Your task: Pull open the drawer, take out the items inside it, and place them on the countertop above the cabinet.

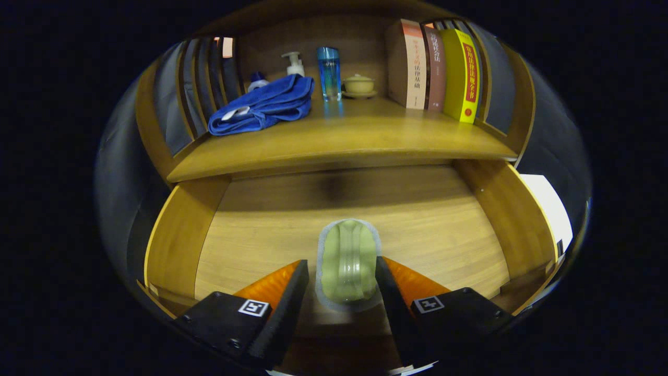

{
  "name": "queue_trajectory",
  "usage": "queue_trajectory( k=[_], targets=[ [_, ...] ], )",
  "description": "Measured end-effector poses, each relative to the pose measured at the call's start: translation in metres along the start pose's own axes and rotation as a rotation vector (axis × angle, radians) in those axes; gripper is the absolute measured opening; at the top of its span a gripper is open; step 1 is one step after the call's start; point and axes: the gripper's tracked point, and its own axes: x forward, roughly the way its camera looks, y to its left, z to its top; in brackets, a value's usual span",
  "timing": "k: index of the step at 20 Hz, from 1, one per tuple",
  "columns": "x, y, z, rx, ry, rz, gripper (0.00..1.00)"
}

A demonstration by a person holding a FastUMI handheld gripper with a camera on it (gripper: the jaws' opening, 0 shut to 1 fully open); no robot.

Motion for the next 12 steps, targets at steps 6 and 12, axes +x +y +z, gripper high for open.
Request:
queue_trajectory(
  k=[6,12],
  targets=[
    [0.008,-0.005,-0.008,0.003,0.069,-0.009,0.49],
    [-0.014,-0.004,0.012,0.014,0.031,-0.007,0.29]
  ],
)
